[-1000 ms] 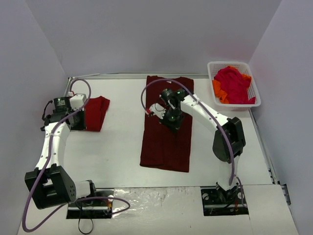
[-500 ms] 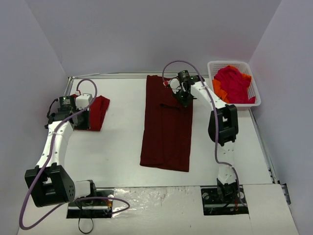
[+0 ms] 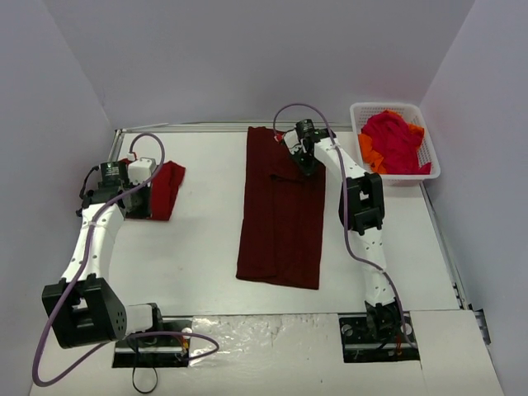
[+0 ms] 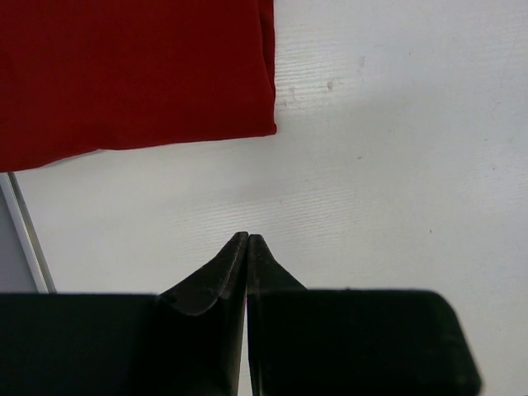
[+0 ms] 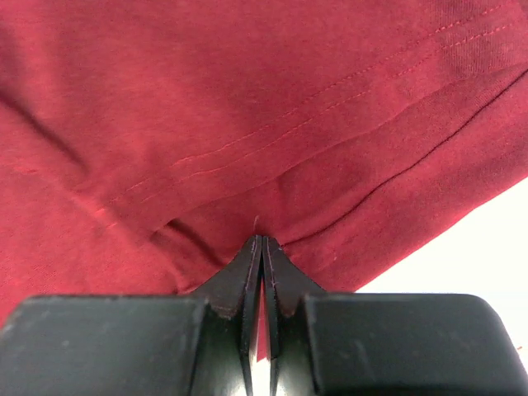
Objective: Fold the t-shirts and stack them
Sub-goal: Rotate the tshirt 90 degrees
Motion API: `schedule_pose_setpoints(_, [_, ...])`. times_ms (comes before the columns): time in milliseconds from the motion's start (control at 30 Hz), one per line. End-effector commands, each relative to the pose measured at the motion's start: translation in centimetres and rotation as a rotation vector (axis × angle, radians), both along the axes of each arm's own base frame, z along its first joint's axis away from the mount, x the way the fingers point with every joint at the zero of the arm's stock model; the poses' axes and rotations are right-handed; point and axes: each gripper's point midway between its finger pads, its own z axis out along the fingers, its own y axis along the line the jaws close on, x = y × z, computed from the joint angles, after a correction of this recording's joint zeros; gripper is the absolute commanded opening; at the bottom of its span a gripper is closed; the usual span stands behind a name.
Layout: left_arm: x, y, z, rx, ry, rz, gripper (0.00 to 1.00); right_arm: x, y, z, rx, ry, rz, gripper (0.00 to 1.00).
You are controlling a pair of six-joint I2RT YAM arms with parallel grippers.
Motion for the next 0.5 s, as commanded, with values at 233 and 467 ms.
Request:
schedule_pose_setpoints(233, [0.7,0.5,0.4,0.029,0.004,-0.002,0.02,0.7,-1.1,-4.2,-0.016,0.060,-0.014,0.00])
schedule_pose_setpoints(467, [0.7,1.0,0.1,0.050,0.017,0.008,0.02,3.6,0.2,-4.5,0.022,-0.005,0.002,0.00])
